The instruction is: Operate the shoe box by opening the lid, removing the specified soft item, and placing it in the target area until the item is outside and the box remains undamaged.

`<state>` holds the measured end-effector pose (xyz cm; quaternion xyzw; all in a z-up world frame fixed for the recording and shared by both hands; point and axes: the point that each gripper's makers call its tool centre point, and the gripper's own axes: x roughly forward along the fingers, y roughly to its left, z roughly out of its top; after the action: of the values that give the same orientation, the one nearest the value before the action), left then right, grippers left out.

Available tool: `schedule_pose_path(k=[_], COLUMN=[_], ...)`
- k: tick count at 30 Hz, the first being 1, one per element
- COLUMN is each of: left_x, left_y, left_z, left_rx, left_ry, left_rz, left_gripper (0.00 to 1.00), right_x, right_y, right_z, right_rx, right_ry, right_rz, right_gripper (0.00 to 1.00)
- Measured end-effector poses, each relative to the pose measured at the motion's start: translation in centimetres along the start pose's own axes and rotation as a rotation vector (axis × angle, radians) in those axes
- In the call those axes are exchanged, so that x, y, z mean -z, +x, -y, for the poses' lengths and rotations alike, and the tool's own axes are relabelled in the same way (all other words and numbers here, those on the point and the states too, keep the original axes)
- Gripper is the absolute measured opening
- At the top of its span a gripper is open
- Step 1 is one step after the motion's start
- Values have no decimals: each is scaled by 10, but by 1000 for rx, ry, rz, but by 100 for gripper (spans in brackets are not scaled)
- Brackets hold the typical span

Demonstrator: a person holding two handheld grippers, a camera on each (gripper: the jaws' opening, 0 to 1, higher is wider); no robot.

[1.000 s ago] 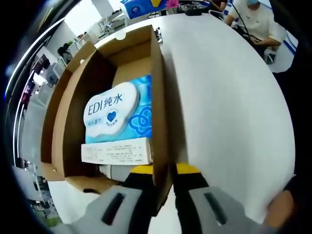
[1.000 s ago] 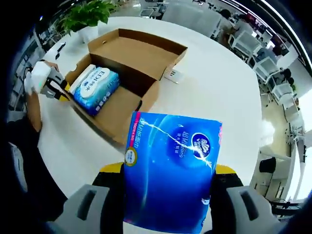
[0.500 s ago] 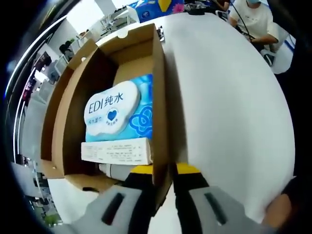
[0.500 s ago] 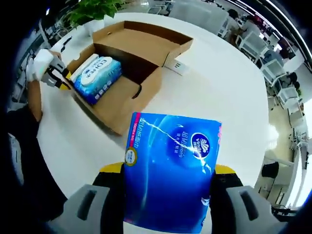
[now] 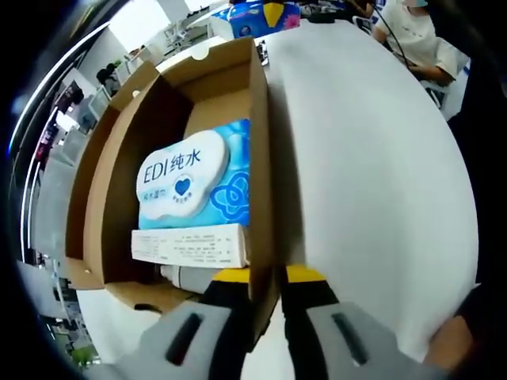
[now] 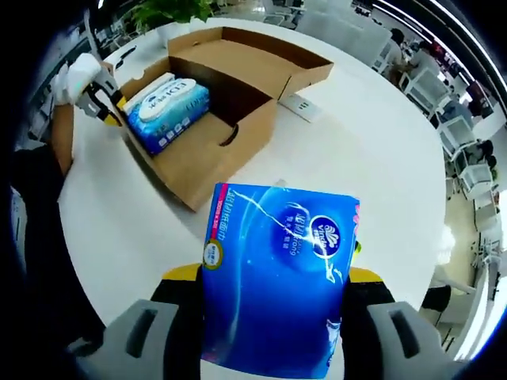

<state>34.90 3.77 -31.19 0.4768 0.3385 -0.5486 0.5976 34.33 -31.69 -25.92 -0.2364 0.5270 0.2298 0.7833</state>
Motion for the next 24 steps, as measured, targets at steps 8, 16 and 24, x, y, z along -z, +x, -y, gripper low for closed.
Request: schedule_pose_path(k=[8,16,24], left_x=[1,1,1], left_y=[1,2,1], left_z=[0,0,0], left_rx=[-1,-17,-17], left_ry=[-9,-6,-9], left_rz=[-6,-36,-32], left_gripper=[12,12,12], right_x=[5,6,0], right_y=[-8,-6,-11], right_z=[5,13,15], right_rx=[14,7,11], right_ry=[-68,-67,-123], right_rz=[-9,-1,9], right_gripper=[69,69,69])
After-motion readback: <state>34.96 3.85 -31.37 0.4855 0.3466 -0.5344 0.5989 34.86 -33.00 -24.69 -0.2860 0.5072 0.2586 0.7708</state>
